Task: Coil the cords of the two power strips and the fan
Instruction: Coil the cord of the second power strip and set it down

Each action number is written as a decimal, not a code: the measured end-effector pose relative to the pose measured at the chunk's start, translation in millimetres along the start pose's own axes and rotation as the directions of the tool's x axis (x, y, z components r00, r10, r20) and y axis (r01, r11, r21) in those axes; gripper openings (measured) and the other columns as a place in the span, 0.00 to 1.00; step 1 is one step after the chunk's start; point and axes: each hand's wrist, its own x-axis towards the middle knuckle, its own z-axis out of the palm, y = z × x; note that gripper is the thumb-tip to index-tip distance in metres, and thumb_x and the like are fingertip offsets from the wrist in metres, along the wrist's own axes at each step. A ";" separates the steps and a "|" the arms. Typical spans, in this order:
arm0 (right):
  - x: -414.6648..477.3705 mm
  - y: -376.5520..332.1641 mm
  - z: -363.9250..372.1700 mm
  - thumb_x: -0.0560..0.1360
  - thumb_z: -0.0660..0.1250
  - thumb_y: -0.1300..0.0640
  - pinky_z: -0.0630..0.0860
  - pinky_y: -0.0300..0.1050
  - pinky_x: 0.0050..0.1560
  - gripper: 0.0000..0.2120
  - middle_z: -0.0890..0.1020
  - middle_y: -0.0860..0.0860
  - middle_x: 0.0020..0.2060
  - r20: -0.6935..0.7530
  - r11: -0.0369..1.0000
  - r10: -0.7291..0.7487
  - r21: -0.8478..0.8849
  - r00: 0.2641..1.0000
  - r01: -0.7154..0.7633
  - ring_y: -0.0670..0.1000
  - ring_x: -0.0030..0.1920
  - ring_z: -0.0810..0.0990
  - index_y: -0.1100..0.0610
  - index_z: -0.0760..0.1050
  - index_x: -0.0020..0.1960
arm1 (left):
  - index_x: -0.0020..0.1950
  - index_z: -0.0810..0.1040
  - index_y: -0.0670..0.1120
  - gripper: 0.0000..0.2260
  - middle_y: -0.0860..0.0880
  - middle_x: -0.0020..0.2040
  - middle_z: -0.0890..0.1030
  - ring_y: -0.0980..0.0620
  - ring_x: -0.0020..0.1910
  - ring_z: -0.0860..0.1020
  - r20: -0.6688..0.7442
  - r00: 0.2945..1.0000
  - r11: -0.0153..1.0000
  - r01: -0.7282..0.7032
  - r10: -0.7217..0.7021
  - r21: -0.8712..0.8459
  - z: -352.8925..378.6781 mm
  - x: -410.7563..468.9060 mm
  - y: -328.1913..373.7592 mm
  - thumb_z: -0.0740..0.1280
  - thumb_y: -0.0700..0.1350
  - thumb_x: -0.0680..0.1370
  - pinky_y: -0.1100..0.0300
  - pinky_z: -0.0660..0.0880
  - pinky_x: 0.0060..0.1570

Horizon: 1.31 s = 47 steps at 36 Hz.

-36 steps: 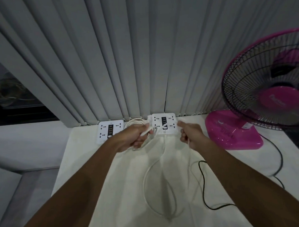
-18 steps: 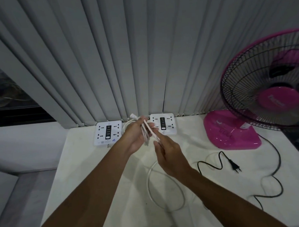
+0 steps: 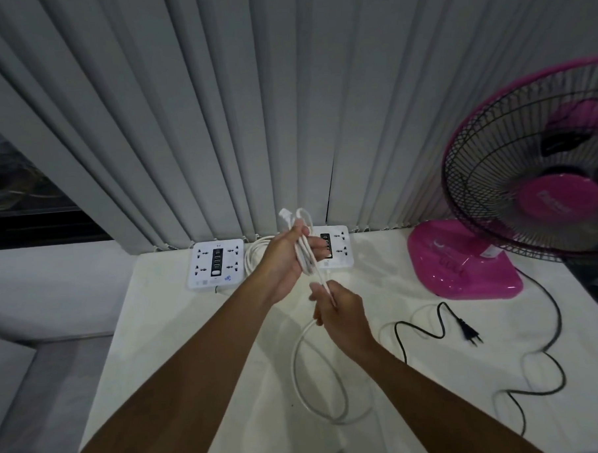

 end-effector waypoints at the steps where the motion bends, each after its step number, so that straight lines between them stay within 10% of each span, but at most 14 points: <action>1: -2.2 8.9 -3.2 0.79 0.62 0.40 0.77 0.40 0.37 0.17 0.83 0.47 0.29 0.045 0.999 -0.003 -0.045 0.999 0.005 0.44 0.29 0.82 0.50 0.77 0.38 | 0.45 0.72 0.44 0.14 0.45 0.34 0.79 0.49 0.32 0.78 0.012 1.000 0.996 0.010 -0.009 -0.085 -1.4 0.5 2.2 0.58 0.51 0.84 0.56 0.77 0.39; 7: -15.4 53.6 -35.8 0.77 0.67 0.45 0.76 0.36 0.40 0.04 0.85 0.47 0.34 0.401 0.980 0.152 -0.177 0.903 -0.086 0.44 0.35 0.84 0.44 0.75 0.49 | 0.38 0.71 0.48 0.17 0.53 0.24 0.64 0.57 0.20 0.61 0.034 0.999 0.978 -0.011 0.019 -0.208 -16.5 8.6 24.6 0.55 0.52 0.84 0.63 0.62 0.24; 16: -24.4 79.4 -82.1 0.74 0.74 0.64 0.75 0.40 0.53 0.04 0.86 0.61 0.48 0.769 0.832 0.358 -0.005 0.529 -0.555 0.53 0.53 0.85 0.59 0.81 0.48 | 0.36 0.68 0.48 0.17 0.55 0.19 0.59 0.58 0.16 0.56 0.107 0.994 0.977 -0.005 0.028 -0.213 -26.3 8.7 66.6 0.54 0.51 0.83 0.62 0.50 0.22; 20: -12.1 81.3 -90.6 0.69 0.78 0.56 0.79 0.50 0.46 0.12 0.83 0.62 0.39 0.595 0.643 0.481 0.260 0.644 -0.720 0.57 0.40 0.85 0.64 0.80 0.45 | 0.35 0.68 0.49 0.17 0.54 0.19 0.58 0.57 0.15 0.55 0.089 0.996 0.998 -0.008 0.003 0.065 -33.2 7.6 73.3 0.56 0.52 0.82 0.60 0.48 0.22; 25: 31.8 50.1 -82.1 0.74 0.75 0.50 0.71 0.39 0.24 0.15 0.75 0.49 0.29 0.166 0.599 0.671 0.454 0.723 -0.660 0.46 0.26 0.66 0.62 0.81 0.50 | 0.34 0.70 0.49 0.18 0.53 0.20 0.59 0.55 0.17 0.55 0.051 0.998 0.868 0.017 -0.048 0.496 -41.9 4.2 50.0 0.59 0.53 0.82 0.66 0.55 0.20; 31: 81.8 -20.4 -58.2 0.82 0.65 0.57 0.68 0.40 0.26 0.08 0.67 0.51 0.31 0.168 0.617 0.566 0.563 0.807 -0.550 0.45 0.23 0.64 0.62 0.77 0.53 | 0.39 0.78 0.48 0.17 0.48 0.23 0.72 0.51 0.20 0.66 0.021 1.000 0.688 -0.008 -0.010 0.725 -37.9 1.6 -0.5 0.60 0.55 0.82 0.65 0.64 0.21; 36: 76.9 -54.8 -42.7 0.83 0.60 0.60 0.73 0.36 0.32 0.10 0.77 0.48 0.37 0.171 0.979 0.155 0.102 0.973 -0.174 0.43 0.29 0.74 0.55 0.80 0.56 | 0.50 0.77 0.40 0.16 0.38 0.39 0.85 0.46 0.26 0.77 -0.077 0.995 0.801 0.091 -0.057 0.592 -25.2 4.1 -20.0 0.57 0.51 0.83 0.61 0.76 0.29; 39: 63.3 -52.3 -37.5 0.79 0.69 0.60 0.73 0.31 0.41 0.09 0.81 0.45 0.38 0.070 0.965 -0.129 -0.223 0.989 0.141 0.39 0.35 0.78 0.55 0.85 0.56 | 0.57 0.76 0.36 0.18 0.36 0.44 0.84 0.43 0.32 0.81 -0.124 0.988 0.901 0.134 -0.090 0.413 -17.8 6.1 -23.5 0.55 0.49 0.84 0.56 0.81 0.37; 43: 43.2 -45.4 -39.3 0.70 0.79 0.62 0.83 0.50 0.42 0.10 0.85 0.53 0.39 -0.084 0.983 -0.179 -0.069 0.980 0.173 0.49 0.35 0.84 0.57 0.87 0.51 | 0.61 0.74 0.37 0.18 0.39 0.47 0.82 0.43 0.42 0.82 -0.174 0.978 0.966 0.154 -0.118 0.209 -11.4 10.0 -27.3 0.53 0.49 0.85 0.50 0.78 0.52; 47: 27.2 -27.5 -35.8 0.71 0.78 0.60 0.81 0.47 0.42 0.10 0.84 0.50 0.43 -0.162 0.962 -0.260 -0.132 0.952 0.240 0.46 0.40 0.83 0.55 0.85 0.52 | 0.62 0.70 0.41 0.14 0.37 0.51 0.83 0.40 0.50 0.82 -0.121 0.969 0.965 0.191 -0.214 -0.178 -2.4 12.3 -28.1 0.53 0.49 0.85 0.47 0.77 0.50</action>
